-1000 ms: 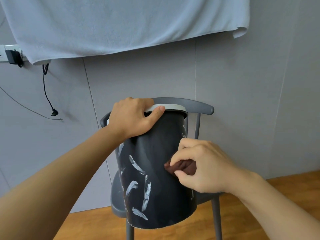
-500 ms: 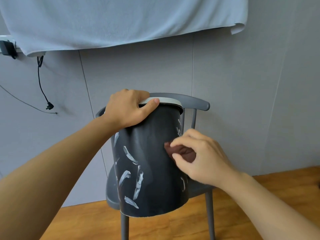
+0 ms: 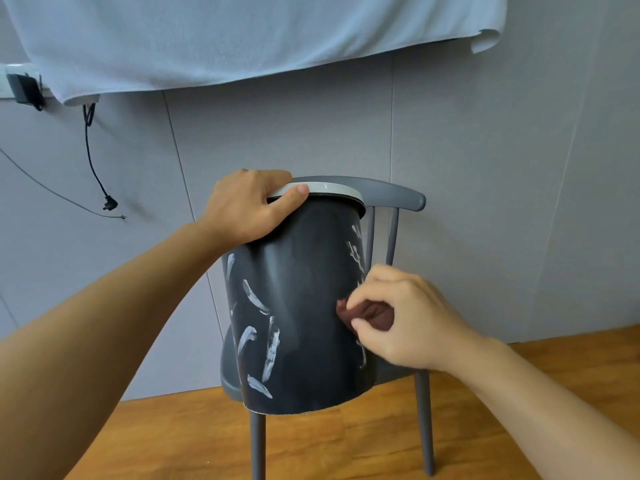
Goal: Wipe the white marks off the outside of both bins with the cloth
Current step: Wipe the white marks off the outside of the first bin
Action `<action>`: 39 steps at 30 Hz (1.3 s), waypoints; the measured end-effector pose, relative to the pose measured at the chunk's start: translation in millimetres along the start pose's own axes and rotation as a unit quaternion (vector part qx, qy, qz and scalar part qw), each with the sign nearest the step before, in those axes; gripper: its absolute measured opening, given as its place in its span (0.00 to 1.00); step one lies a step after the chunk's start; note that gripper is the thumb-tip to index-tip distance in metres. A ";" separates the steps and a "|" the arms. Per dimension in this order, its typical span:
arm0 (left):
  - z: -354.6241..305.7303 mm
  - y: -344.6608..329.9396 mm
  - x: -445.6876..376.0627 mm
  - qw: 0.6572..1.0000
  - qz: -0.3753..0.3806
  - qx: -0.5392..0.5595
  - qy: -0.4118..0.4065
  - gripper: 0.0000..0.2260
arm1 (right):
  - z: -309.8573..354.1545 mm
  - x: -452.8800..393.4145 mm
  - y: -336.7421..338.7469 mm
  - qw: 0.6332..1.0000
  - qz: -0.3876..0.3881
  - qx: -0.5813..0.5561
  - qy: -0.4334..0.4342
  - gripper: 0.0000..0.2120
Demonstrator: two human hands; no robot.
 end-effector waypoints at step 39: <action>16.7 -11.2 -1.3 0.988 -0.082 -0.123 0.038 0.21 | 33.2 7.5 -27.1 1.000 0.001 0.006 0.018 0.09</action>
Point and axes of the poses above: each hand's wrist, its own x-axis away from the middle knuckle, its own y-axis out of the back of the hand, z = x × y, the point moved 5 cm from there along -x, towards the middle knuckle, and after that the axes turned 9 degrees about -y, right-handed, at the moved point
